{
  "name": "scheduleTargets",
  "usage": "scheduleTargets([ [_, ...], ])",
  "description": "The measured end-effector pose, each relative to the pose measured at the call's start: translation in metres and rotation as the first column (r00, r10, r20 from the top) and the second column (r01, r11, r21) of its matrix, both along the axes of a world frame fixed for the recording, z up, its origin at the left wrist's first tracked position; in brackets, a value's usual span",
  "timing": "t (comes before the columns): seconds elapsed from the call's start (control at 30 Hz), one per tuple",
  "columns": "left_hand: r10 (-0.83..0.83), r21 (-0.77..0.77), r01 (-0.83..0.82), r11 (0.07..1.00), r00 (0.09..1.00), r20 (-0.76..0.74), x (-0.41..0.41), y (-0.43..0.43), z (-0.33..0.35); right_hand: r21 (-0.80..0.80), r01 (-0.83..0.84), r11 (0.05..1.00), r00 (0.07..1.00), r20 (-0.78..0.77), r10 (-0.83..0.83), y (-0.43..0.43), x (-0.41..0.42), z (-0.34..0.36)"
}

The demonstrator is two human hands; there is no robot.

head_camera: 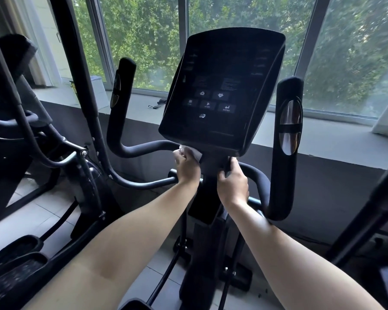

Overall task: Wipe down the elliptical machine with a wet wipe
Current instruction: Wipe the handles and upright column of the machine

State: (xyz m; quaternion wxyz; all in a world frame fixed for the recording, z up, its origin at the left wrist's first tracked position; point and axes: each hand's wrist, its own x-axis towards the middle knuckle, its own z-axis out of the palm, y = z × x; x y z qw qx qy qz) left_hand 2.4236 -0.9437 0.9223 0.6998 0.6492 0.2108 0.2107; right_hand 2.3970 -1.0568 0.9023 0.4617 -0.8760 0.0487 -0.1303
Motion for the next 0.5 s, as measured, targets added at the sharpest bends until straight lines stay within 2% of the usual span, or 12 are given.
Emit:
scheduleTargets([
  [0.07, -0.025, -0.046, 0.026, 0.999, 0.999, 0.021, 0.007, 0.0, -0.01, 0.004, -0.003, 1.0, 1.0, 0.015, 0.003, -0.001, 0.0, -0.002],
  [0.17, -0.036, -0.192, 0.017, 0.981, 0.995, -0.096, 0.025, 0.004, -0.028, 0.05, -0.019, 0.999, 0.999, 0.047, 0.017, 0.0, 0.0, -0.003],
  [0.3, -0.19, -0.319, 0.127, 0.939, 0.966, -0.174, 0.01, -0.001, -0.018, 0.101, -0.04, 0.994, 0.997, 0.075, 0.033, -0.001, 0.001, -0.008],
  [0.4, -0.272, -0.233, 0.227, 0.946, 0.944, -0.184, 0.018, 0.007, -0.038, 0.103, -0.051, 0.993, 0.997, 0.055, 0.046, -0.005, 0.0, -0.006],
  [0.5, -0.237, -0.089, 0.223, 0.971, 0.948, -0.211, 0.021, 0.003, -0.042, 0.127, -0.06, 0.99, 0.997, 0.06, 0.053, -0.006, -0.001, -0.006],
])
